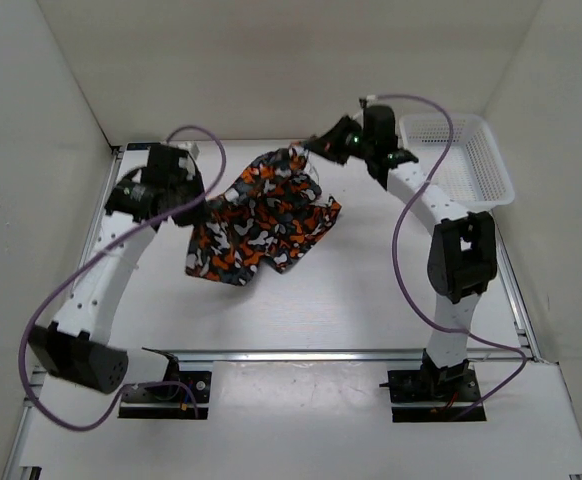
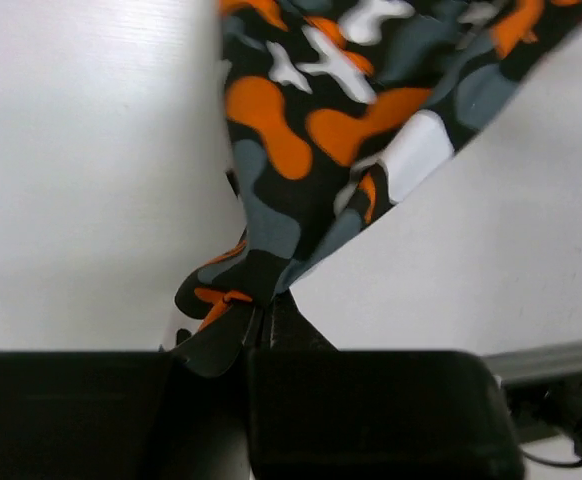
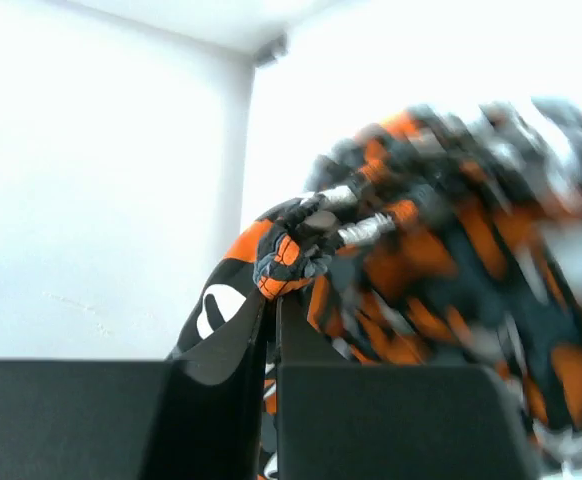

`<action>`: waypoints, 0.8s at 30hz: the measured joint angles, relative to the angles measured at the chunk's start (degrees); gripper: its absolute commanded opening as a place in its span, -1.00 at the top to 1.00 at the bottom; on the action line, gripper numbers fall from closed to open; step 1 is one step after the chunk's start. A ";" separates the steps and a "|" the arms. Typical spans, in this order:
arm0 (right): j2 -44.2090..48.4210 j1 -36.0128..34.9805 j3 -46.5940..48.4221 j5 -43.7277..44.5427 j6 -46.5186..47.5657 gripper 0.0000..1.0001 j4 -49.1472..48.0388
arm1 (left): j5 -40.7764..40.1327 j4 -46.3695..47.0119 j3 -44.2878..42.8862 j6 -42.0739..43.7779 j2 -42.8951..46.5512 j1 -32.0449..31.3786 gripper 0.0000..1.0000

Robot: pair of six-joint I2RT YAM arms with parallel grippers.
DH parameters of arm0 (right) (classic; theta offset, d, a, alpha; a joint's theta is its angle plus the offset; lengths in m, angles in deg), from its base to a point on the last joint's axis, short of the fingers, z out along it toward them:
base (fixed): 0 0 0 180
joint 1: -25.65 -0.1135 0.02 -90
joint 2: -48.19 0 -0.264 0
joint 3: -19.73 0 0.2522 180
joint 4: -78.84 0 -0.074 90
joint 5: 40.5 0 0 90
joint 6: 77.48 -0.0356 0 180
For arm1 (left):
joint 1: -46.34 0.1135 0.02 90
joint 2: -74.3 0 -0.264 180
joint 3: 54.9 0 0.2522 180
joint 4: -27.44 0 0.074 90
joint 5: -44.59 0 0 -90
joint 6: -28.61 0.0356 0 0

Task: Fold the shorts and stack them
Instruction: Flatten the shorts out

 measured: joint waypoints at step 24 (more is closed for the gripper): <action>67.28 9.05 -52.06 17.70 17.66 1.00 28.37 | 9.20 3.19 23.32 -10.67 11.13 -13.51 -0.43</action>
